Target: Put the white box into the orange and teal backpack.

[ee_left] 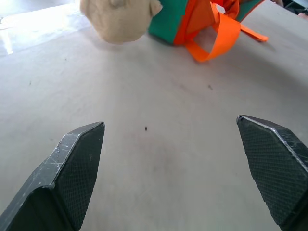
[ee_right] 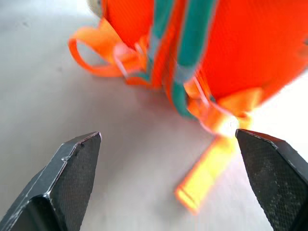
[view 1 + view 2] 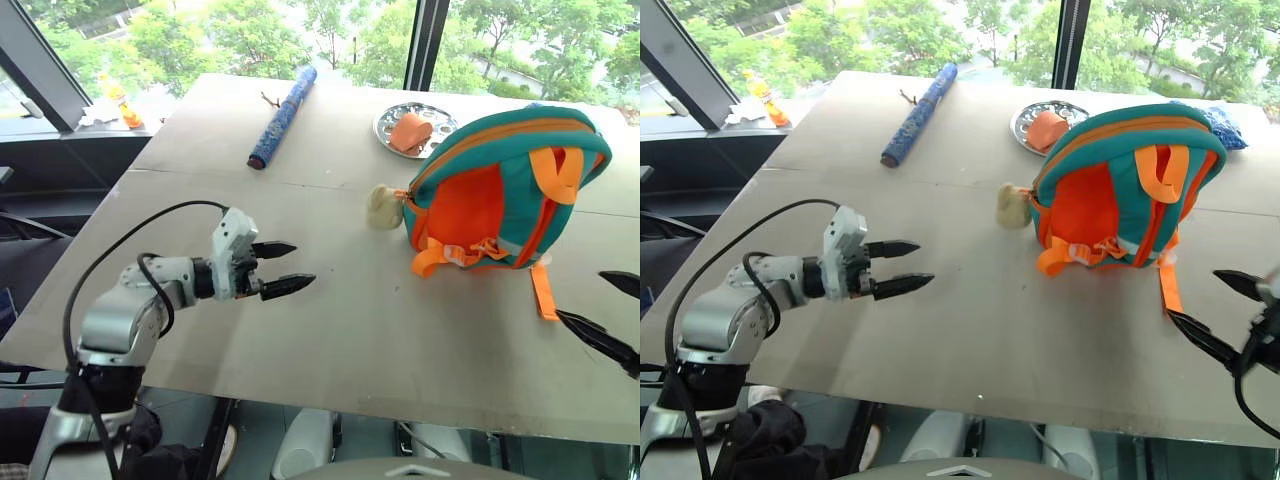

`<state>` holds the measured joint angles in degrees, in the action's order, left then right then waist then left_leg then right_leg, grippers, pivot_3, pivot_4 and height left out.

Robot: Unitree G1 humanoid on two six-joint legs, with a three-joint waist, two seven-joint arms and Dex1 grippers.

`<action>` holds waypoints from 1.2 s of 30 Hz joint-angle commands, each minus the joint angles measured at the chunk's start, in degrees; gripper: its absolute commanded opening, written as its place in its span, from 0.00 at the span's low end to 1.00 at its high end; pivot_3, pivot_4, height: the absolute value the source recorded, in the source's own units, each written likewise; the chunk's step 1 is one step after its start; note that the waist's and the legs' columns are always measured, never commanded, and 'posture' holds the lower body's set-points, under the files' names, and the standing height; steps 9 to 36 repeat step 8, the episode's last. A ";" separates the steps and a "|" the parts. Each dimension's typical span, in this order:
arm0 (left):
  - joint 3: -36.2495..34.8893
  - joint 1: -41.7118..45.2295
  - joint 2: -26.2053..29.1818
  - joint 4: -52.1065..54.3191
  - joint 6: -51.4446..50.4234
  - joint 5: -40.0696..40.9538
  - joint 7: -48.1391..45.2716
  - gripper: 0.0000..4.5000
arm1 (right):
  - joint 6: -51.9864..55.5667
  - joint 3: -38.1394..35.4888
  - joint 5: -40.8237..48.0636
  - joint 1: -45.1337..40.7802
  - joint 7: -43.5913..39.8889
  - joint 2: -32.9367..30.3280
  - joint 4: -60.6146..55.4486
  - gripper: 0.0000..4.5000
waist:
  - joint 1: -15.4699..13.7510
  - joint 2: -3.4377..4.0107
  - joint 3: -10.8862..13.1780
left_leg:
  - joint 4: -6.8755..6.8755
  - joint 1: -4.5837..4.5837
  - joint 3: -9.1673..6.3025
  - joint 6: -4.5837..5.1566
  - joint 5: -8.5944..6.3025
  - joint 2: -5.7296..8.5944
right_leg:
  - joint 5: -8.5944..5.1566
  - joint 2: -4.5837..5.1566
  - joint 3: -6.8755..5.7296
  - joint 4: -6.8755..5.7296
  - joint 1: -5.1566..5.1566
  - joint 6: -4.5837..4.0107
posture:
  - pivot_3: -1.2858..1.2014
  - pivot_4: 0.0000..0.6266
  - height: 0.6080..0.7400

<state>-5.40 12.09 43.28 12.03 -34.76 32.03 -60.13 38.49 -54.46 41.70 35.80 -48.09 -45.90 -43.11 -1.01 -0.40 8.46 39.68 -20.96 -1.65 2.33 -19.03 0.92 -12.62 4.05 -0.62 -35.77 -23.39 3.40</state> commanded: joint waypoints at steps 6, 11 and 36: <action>-11.24 -7.38 4.76 4.66 -2.27 5.48 -0.77 1.00 | -7.32 -6.80 -3.12 8.72 -7.02 6.17 2.56 0.98 | 0.25 0.01 -0.02 | -0.21 0.27 0.10 0.18 -0.10 -0.09 | -0.12 0.04 0.10 -0.03 0.04 -0.21 | 0.52 0.24 0.93; -10.57 -8.71 5.14 5.14 -2.83 5.82 -1.47 1.00 | -8.07 -4.44 -3.77 8.31 -7.22 6.08 3.24 0.98 | 0.32 0.00 -0.03 | -0.22 0.33 0.20 0.19 -0.11 -0.09 | -0.13 0.03 0.15 -0.05 0.04 -0.23 | 0.52 0.24 0.93; -10.57 -8.71 5.14 5.14 -2.83 5.82 -1.47 1.00 | -8.07 -4.44 -3.77 8.31 -7.22 6.08 3.24 0.98 | 0.32 0.00 -0.03 | -0.22 0.33 0.20 0.19 -0.11 -0.09 | -0.13 0.03 0.15 -0.05 0.04 -0.23 | 0.52 0.24 0.93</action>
